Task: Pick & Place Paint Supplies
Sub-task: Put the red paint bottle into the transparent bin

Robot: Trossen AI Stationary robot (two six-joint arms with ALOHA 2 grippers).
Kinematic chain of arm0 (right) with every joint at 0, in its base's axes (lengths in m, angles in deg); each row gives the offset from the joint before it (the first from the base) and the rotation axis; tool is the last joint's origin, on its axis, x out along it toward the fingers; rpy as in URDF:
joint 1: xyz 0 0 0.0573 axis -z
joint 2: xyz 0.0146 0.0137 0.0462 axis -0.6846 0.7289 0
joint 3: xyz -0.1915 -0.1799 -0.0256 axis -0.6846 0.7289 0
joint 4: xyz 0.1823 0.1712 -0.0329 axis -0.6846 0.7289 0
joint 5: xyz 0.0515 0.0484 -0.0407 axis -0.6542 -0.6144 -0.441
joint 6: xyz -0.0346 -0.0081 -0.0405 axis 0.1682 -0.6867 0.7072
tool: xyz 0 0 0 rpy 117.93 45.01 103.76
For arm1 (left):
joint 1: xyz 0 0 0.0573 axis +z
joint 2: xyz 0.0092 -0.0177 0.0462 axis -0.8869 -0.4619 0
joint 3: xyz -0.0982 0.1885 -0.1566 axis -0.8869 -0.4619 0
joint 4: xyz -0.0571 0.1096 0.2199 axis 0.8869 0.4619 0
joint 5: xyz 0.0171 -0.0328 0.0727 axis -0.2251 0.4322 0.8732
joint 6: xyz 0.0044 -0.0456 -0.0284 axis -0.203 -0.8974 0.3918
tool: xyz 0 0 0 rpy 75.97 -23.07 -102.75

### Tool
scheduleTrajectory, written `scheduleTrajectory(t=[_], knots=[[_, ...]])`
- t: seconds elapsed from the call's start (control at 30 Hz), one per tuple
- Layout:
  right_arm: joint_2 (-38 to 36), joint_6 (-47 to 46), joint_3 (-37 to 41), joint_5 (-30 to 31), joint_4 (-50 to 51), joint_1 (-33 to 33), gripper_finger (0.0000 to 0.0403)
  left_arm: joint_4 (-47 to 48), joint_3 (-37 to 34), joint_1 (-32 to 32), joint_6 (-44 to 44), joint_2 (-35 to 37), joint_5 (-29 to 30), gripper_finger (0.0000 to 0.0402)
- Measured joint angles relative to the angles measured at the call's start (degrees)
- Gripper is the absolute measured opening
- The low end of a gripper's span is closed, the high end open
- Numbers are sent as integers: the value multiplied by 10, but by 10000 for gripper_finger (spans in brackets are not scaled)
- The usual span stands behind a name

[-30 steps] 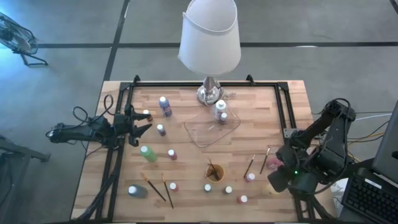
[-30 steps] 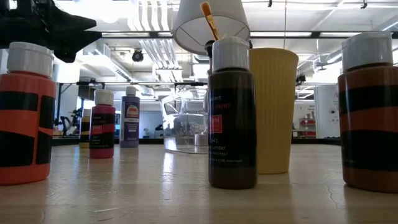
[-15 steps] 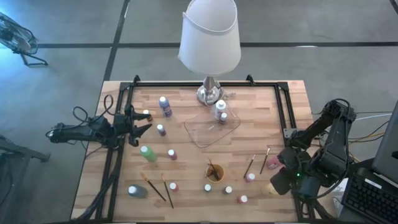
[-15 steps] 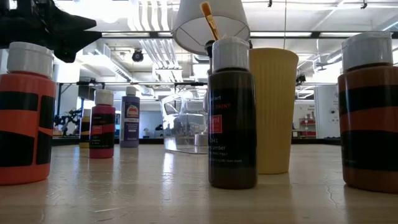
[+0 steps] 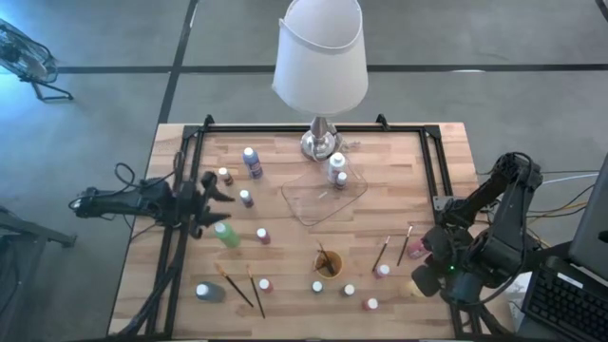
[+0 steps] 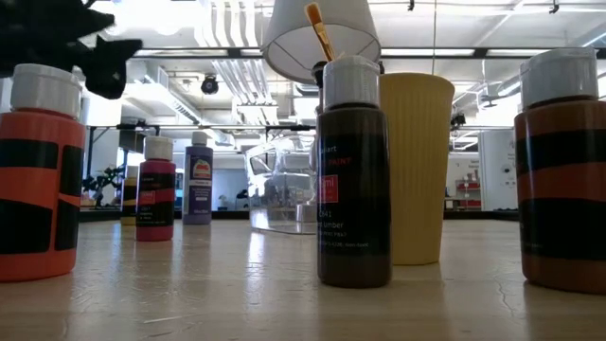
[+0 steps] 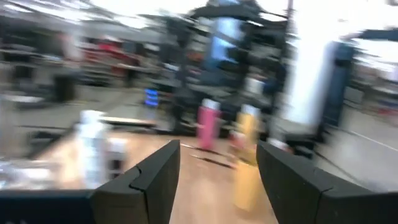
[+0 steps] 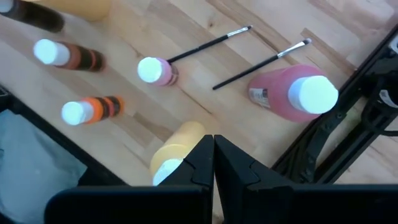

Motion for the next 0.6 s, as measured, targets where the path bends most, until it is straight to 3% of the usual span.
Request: scheduleTrajectory(t=[0.13, 0.27, 0.4, 0.6], knots=[[-10, -29, 19, 0, 0, 0, 8, 2, 0, -2, -4, -9, -94, 218], [-35, -66, 51, -2, 0, 0, 8, 3, 0, -12, -16, -11, -131, 218], [-72, -100, 92, -13, 0, 0, 8, 4, 0, -30, -16, -11, -126, 218], [-121, -130, 130, -34, 0, 0, 20, 8, 13, -44, -14, -21, -48, 218]])
